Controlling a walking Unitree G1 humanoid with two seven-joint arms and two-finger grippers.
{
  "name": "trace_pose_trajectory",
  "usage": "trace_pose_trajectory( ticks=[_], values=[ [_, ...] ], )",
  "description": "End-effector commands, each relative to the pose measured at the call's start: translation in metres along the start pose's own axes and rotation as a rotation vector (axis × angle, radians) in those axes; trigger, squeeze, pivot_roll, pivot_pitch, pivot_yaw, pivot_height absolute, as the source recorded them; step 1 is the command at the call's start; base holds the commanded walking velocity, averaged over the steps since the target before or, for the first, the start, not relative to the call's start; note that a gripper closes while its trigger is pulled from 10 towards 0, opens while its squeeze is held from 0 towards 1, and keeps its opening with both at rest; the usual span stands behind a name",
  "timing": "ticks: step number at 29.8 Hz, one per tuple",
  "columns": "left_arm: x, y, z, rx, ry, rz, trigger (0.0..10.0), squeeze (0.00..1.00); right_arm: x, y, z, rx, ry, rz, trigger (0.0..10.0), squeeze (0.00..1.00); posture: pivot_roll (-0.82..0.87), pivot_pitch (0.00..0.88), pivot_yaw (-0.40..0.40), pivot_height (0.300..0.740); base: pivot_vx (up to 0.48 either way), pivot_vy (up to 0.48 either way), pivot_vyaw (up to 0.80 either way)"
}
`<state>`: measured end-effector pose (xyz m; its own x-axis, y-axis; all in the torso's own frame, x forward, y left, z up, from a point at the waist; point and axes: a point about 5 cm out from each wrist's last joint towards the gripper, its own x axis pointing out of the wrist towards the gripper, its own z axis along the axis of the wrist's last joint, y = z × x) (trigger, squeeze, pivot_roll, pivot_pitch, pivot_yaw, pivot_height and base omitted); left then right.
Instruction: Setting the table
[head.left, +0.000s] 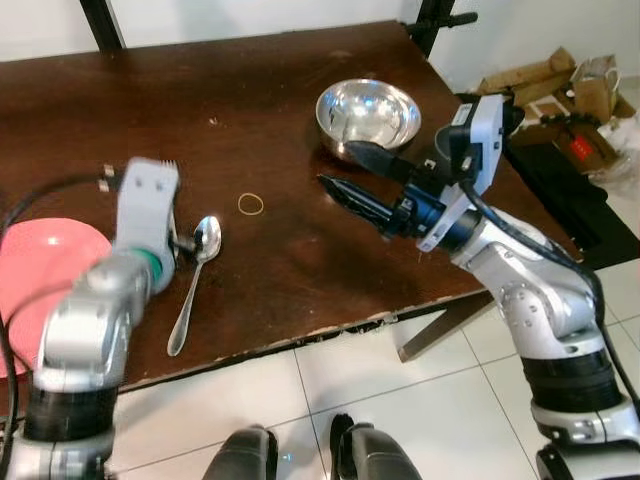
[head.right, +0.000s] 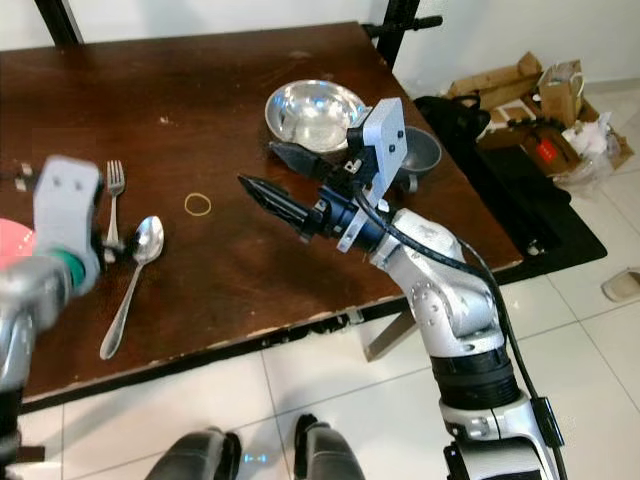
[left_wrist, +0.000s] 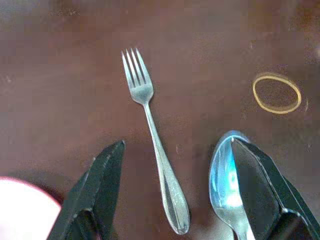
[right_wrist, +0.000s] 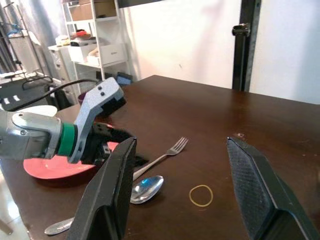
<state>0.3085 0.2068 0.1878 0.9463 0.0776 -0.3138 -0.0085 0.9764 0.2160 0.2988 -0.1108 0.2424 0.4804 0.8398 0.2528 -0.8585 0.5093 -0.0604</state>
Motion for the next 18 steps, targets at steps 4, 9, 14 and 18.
trace_pose_trajectory(
  ticks=[4, 9, 14, 18],
  values=[
    [0.014, 0.006, -0.004, 0.019, 0.034, 0.022, 10.0, 0.00, 0.002, 0.001, 0.006, 0.010, -0.029, -0.007, 10.0, 0.00, 0.14, 0.114, 0.007, 0.740, 0.000, 0.000, 0.00],
    [0.035, 0.004, 0.004, 0.032, 0.024, 0.009, 10.0, 0.00, 0.011, 0.007, 0.012, 0.023, -0.066, 0.009, 10.0, 0.00, 0.13, 0.154, 0.003, 0.740, 0.000, 0.000, 0.00],
    [0.047, 0.008, 0.013, 0.017, 0.012, 0.008, 10.0, 0.00, 0.018, 0.016, 0.020, 0.036, -0.096, 0.044, 10.0, 0.00, 0.12, 0.194, -0.008, 0.740, 0.000, 0.000, 0.00],
    [0.054, 0.007, 0.013, -0.018, 0.026, -0.011, 10.0, 0.00, 0.021, 0.017, 0.021, 0.041, -0.098, 0.050, 10.0, 0.00, 0.11, 0.213, -0.006, 0.740, 0.000, 0.000, 0.00]
  ],
)
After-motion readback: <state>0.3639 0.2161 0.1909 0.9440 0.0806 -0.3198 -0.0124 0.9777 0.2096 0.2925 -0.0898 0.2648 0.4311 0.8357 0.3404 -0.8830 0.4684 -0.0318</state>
